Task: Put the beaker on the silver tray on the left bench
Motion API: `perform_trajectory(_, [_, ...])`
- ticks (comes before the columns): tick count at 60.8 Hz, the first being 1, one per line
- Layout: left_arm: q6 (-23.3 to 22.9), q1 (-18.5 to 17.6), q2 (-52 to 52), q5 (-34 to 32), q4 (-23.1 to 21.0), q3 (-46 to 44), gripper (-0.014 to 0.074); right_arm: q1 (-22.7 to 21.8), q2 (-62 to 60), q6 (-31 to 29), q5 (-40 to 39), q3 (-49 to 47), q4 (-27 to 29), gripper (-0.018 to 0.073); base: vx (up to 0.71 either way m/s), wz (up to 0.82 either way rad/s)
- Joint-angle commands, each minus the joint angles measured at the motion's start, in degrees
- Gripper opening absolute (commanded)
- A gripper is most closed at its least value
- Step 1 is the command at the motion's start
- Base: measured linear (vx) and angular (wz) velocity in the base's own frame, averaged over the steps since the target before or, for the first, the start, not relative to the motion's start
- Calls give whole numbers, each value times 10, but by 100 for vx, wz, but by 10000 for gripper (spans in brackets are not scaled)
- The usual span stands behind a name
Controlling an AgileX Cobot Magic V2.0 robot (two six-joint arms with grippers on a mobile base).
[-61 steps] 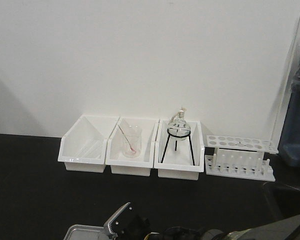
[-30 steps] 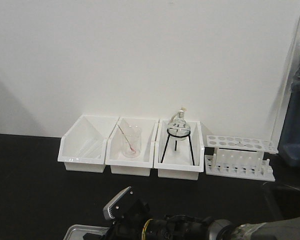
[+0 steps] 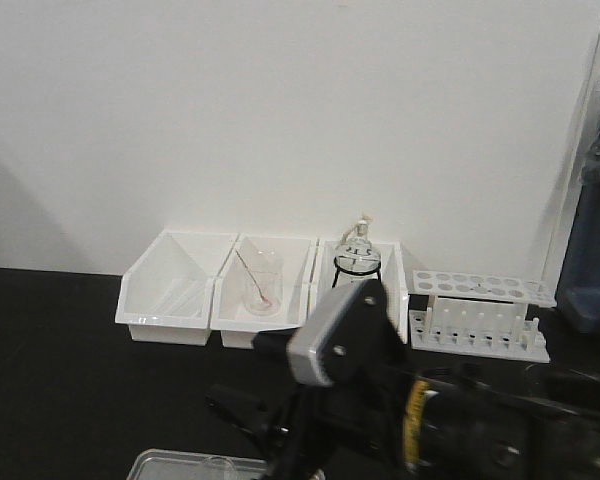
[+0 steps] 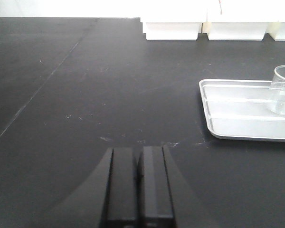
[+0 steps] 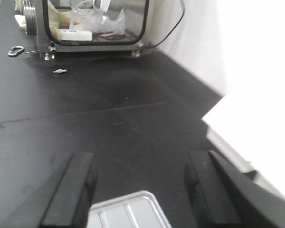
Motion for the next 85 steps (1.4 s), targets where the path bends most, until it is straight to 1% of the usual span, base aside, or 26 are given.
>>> perform_trajectory(1, [0,-2,-3,-45,-4,11,1,-3,-113,16,20,40,6,419,0,0])
perform_trajectory(7, [0,-2,-3,-45,-4,11,1,-3,-227,41,76,98,6,400,0,0])
perform_trajectory(16, [0,-2,-3,-45,-4,11,1,-3,-371,43,158,166,6,386,0,0])
perform_trajectory(26, [0,-2,-3,-45,-4,11,1,-3,-477,59,194,225,7,386,0,0])
perform_trajectory(40, [0,-2,-3,-45,-4,11,1,-3,-545,64,195,283,7,386,0,0])
perform_trajectory(57, [0,-2,-3,-45,-4,11,1,-3,-551,64,195,290,5,384,0,0])
perform_trajectory(63, [0,-2,-3,-45,-4,11,1,-3,-553,64,210,290,6,360,0,0])
perform_trajectory(67, [0,-2,-3,-45,-4,11,1,-5,-563,64,225,290,6,326,0,0])
perform_trajectory(70, [0,-2,-3,-45,-4,11,1,-19,-582,63,236,290,20,289,0,0])
perform_trajectory(72, [0,-2,-3,-45,-4,11,1,-33,-598,57,243,290,41,260,0,0])
perform_trajectory(76, [0,-2,-3,-45,-4,11,1,-71,-638,26,258,290,108,197,0,0])
perform_trajectory(79, [0,-2,-3,-45,-4,11,1,-103,-668,-17,273,290,171,150,0,0])
perform_trajectory(82, [0,-2,-3,-45,-4,11,1,-143,-696,-71,293,290,256,102,0,0])
perform_trajectory(84, [0,-2,-3,-45,-4,11,1,-167,-713,-122,309,290,311,67,0,0])
perform_trajectory(85, [0,-2,-3,-45,-4,11,1,-177,-722,-157,316,290,333,47,0,0])
